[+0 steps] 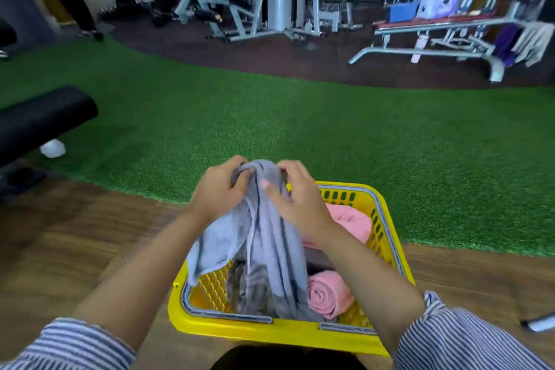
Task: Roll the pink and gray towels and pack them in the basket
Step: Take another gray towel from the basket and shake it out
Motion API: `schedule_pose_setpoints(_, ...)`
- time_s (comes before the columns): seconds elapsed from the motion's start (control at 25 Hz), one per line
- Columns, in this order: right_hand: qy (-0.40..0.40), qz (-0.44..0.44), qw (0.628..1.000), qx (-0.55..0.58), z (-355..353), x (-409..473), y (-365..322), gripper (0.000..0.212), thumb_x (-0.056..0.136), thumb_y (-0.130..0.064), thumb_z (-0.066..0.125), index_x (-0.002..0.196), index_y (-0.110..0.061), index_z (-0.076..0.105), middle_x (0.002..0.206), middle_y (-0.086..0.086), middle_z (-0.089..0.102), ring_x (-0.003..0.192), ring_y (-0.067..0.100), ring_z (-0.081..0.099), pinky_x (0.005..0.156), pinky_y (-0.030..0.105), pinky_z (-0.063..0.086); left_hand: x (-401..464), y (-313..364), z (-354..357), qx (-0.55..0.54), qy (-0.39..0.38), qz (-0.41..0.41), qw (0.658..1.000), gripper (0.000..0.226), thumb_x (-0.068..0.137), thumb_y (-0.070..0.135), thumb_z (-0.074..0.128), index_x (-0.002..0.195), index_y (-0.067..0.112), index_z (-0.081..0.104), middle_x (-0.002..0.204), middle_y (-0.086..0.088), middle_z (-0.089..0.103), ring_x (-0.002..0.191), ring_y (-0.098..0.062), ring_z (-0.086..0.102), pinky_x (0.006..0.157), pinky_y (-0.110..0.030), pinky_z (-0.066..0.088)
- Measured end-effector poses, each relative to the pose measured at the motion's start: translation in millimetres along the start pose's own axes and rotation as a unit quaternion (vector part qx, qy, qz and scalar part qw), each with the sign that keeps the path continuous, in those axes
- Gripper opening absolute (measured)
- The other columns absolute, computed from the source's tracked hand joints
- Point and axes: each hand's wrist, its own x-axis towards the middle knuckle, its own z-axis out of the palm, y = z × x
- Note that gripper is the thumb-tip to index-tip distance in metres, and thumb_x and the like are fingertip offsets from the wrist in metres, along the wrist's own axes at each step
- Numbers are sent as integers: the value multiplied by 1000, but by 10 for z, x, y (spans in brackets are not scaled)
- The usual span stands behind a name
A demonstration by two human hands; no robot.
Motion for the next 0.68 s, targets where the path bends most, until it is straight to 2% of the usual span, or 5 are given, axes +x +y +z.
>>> schedule_pose_setpoints(0.08, -62, 18, 997, -34, 25, -155, 119, 16, 91, -23, 52, 92, -8, 54, 78, -2, 48, 72, 16, 44, 65, 26, 30, -55, -12, 12, 26, -26, -13, 999, 21, 88, 40, 46, 85, 21, 56, 54, 5, 45, 54, -20, 46, 55, -34, 38)
schedule_pose_setpoints(0.28, -7, 38, 998, -42, -131, -54, 80, 16, 96, -11, 40, 89, -2, 52, 76, 4, 46, 71, 20, 43, 64, 29, 28, -184, 62, -63, 42, -50, -21, 998, 31, 88, 51, 36, 73, 24, 42, 49, 4, 39, 51, -24, 47, 52, -33, 33)
schedule_pose_setpoints(0.48, 165, -31, 986, -14, -711, 713, -607, 21, 95, -12, 42, 78, -2, 49, 71, 7, 47, 66, 18, 41, 62, 30, 30, 814, 975, -836, 42, 116, 47, 991, 39, 94, 40, 43, 62, 22, 33, 53, 4, 35, 52, -24, 40, 53, -33, 23)
schedule_pose_setpoints(0.6, 306, -26, 951, 22, -1121, 1104, -1125, 11, 92, -15, 51, 87, -6, 56, 84, 4, 51, 72, 12, 46, 67, 27, 38, 1346, 1486, -1188, -8, 119, -62, 991, 47, 96, 34, 49, 57, 17, 30, 54, -1, 34, 51, -17, 32, 50, -28, 26)
schedule_pose_setpoints(0.68, 353, -76, 933, 2, -1112, 928, -1225, 11, 90, -18, 54, 86, -8, 56, 85, 3, 51, 74, 14, 48, 69, 29, 42, 1368, 1424, -1039, -79, 77, -166, 980, 37, 88, 38, 52, 60, 14, 45, 61, -5, 49, 58, -19, 45, 58, -27, 37)
